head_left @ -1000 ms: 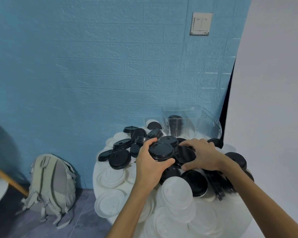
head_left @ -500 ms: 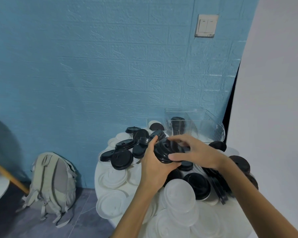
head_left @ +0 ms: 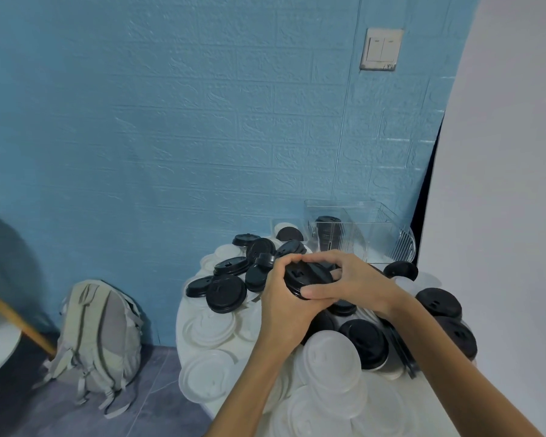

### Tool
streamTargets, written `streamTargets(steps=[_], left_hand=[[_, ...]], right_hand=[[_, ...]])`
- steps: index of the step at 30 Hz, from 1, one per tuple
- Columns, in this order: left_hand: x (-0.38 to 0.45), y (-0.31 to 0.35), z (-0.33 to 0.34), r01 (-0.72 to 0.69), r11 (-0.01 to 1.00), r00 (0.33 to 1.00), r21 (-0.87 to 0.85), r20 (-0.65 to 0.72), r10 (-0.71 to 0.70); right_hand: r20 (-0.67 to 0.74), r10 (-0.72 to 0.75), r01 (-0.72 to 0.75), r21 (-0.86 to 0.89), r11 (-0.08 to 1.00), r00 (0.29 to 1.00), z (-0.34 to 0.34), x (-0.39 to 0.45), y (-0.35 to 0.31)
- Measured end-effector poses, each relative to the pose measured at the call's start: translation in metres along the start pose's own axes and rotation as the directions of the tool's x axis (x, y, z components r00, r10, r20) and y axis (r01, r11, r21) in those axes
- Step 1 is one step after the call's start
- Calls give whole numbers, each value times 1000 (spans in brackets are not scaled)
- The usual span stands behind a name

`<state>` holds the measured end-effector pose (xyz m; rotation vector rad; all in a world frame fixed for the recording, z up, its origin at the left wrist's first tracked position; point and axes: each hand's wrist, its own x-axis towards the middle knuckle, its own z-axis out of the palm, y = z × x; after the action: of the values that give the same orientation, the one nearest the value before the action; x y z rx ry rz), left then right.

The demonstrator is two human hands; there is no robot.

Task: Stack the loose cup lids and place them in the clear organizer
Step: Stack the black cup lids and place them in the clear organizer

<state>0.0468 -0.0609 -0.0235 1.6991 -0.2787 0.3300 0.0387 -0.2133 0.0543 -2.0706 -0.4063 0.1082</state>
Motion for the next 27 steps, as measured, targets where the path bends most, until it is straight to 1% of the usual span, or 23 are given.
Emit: streamTargets(steps=[3, 6, 8, 11, 14, 15, 18, 20, 21, 22, 24, 25, 27], left_hand=[[-1, -1, 0, -22, 999, 999, 40, -23, 23], [-1, -1, 1, -32, 997, 999, 69, -24, 34], [0, -2, 1, -31, 995, 998, 97, -45, 36], [1, 0, -1, -43, 993, 995, 110, -82, 52], [2, 2, -4, -35, 992, 995, 119, -92, 46], [2, 2, -4, -34, 992, 995, 124, -93, 46], [2, -2, -2, -17, 992, 995, 128, -93, 29], [2, -6, -1, 7, 995, 996, 104, -94, 3], [2, -8, -1, 18, 996, 995, 92, -96, -9], [2, -9, -1, 25, 996, 995, 80, -96, -18], [2, -10, -1, 41, 997, 996, 60, -85, -36], [2, -10, -2, 50, 997, 996, 53, -72, -46], [1, -9, -3, 62, 997, 997, 42, -48, -60]], right_hand=[[-39, 30, -28, 61, 998, 999, 2, 1, 5], [-50, 53, -48, 98, 994, 997, 2, 3, 13], [-43, 78, -71, 156, 985, 996, 1, 5, 15], [-59, 86, -73, 198, 977, 995, -2, 8, 18], [-26, 144, -126, 340, 932, 989, -9, 14, 20], [-45, 167, -140, 355, 924, 985, -11, 18, 21], [-212, 237, -168, 299, 939, 948, -16, 34, 30], [-267, 272, -199, 271, 942, 924, -17, 43, 35], [-303, 274, -210, 226, 951, 913, -17, 46, 37], [-357, 256, -218, 143, 965, 898, -18, 50, 41], [-456, 179, -240, -79, 968, 872, -21, 55, 47], [-466, 149, -255, -174, 951, 872, -23, 57, 48], [-398, 149, -287, -313, 905, 905, -24, 59, 50]])
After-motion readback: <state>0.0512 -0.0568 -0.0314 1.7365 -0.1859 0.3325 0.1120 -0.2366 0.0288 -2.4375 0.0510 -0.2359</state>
